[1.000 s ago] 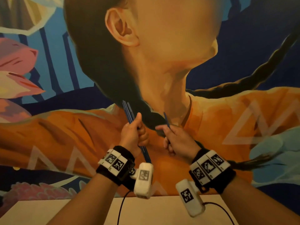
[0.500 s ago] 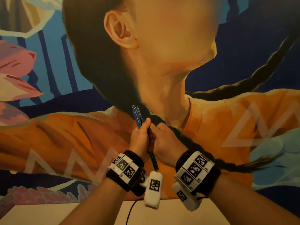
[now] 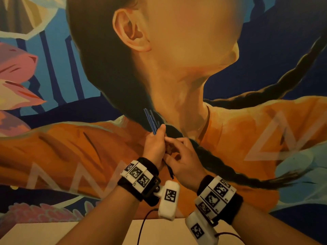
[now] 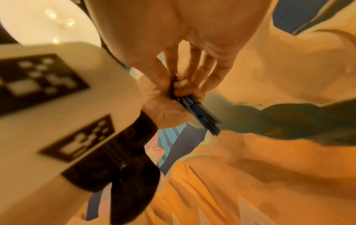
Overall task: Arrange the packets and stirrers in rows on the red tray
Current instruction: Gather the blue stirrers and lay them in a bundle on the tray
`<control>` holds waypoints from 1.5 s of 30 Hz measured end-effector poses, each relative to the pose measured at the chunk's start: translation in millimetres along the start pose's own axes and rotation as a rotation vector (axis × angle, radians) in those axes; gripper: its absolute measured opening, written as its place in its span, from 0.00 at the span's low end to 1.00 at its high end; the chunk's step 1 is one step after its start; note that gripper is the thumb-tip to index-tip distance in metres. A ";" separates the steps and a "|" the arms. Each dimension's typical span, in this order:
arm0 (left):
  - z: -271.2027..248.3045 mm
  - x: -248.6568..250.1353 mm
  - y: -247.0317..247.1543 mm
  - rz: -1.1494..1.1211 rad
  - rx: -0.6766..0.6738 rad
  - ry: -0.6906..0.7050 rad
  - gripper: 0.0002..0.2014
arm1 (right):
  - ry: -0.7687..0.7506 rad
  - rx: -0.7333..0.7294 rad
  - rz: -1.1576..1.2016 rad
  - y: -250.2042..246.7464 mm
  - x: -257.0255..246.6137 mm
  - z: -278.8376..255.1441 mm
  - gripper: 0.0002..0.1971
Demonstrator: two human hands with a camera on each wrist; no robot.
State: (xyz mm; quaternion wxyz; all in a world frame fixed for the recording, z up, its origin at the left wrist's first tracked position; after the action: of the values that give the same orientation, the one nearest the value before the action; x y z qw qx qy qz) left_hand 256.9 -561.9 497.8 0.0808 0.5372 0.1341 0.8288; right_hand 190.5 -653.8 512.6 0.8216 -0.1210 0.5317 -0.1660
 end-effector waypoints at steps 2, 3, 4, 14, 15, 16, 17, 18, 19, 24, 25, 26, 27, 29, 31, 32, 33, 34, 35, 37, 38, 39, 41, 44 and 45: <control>-1.3 3.8 6.2 0.014 -0.029 0.015 0.18 | -0.026 0.016 0.033 -0.7 -0.5 -2.7 0.20; -1.0 5.6 7.3 0.006 -0.030 0.022 0.18 | -0.026 0.030 0.068 -4.6 -0.3 -2.7 0.18; 0.5 6.9 6.6 -0.021 -0.021 0.024 0.18 | -0.004 0.048 0.118 -9.9 4.2 -0.7 0.17; 13.8 34.5 16.7 -0.069 -0.074 0.212 0.16 | 0.722 -0.418 0.859 53.1 69.4 -5.9 0.33; 12.7 33.4 19.7 -0.061 -0.097 0.220 0.16 | 0.724 -0.435 0.909 54.3 63.4 -6.1 0.30; 11.8 31.9 21.8 -0.058 -0.118 0.217 0.16 | 0.749 -0.441 0.946 53.9 60.2 -6.7 0.30; 11.1 29.5 23.5 -0.065 -0.135 0.207 0.17 | 0.782 -0.444 0.981 52.3 58.9 -7.0 0.30; 10.4 27.1 24.7 -0.079 -0.146 0.196 0.17 | 0.810 -0.436 1.001 48.9 60.4 -5.5 0.32; 9.5 25.3 26.1 -0.091 -0.156 0.191 0.17 | 0.825 -0.413 1.009 44.6 62.7 -2.0 0.34; 3.1 18.0 37.0 0.006 -0.232 0.247 0.24 | 0.812 -0.314 0.966 31.0 64.1 9.8 0.30; 3.0 16.5 38.5 0.009 -0.239 0.246 0.24 | 0.812 -0.310 0.956 30.4 65.6 10.1 0.29; 3.2 16.2 38.7 0.007 -0.240 0.244 0.23 | 0.810 -0.314 0.952 30.7 67.3 10.1 0.29; 4.5 15.9 37.4 0.012 -0.236 0.243 0.21 | 0.805 -0.339 0.949 33.0 67.1 9.2 0.30; 5.7 17.4 35.4 0.042 -0.238 0.238 0.19 | 0.770 -0.365 0.871 32.7 64.3 10.0 0.31; 8.0 20.0 32.1 0.114 -0.247 0.254 0.16 | 0.684 -0.279 0.738 13.1 52.9 20.4 0.31; 9.5 22.2 30.9 0.163 -0.266 0.279 0.14 | 0.616 -0.201 0.663 -4.0 43.2 30.1 0.32; 11.2 25.2 31.1 0.227 -0.307 0.322 0.15 | 0.522 -0.120 0.572 -24.4 27.1 39.4 0.33; 12.4 27.9 32.8 0.313 -0.365 0.369 0.16 | 0.403 -0.034 0.450 -45.5 6.3 48.4 0.33; 13.4 29.2 35.5 0.428 -0.432 0.413 0.16 | 0.270 0.054 0.306 -64.5 -17.0 55.9 0.30; 12.9 31.9 44.1 0.690 -0.573 0.488 0.14 | 0.054 0.161 0.065 -80.6 -56.0 60.2 0.21; 10.9 34.8 49.9 0.804 -0.639 0.508 0.12 | -0.004 0.141 -0.021 -74.7 -66.4 61.0 0.20; 11.4 36.6 52.5 0.911 -0.683 0.516 0.11 | -0.030 0.089 -0.099 -63.8 -70.5 62.8 0.21; 16.3 44.2 49.8 1.111 -0.704 0.522 0.12 | -0.037 -0.024 -0.239 -45.0 -68.5 63.0 0.25; 26.8 57.4 37.9 1.391 -0.697 0.557 0.16 | -0.036 -0.166 -0.486 -34.2 -60.0 61.2 0.16; 28.6 59.4 35.6 1.451 -0.713 0.546 0.16 | -0.063 -0.183 -0.580 -32.4 -60.7 59.2 0.09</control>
State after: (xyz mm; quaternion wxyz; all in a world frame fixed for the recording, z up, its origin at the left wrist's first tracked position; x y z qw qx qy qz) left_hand 259.0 -575.4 571.4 -0.3409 0.2141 -0.4976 0.7684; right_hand 217.0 -657.8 599.4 0.7416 -0.3465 0.4621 -0.3412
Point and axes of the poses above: each hand's wrist, its own z-axis towards the middle knuckle, its own y-axis out of the palm, x = y × z, the point moved 10 cm from there along z, towards the middle knuckle, and after that the axes turned 15 degrees about y, right-handed, at the moved point
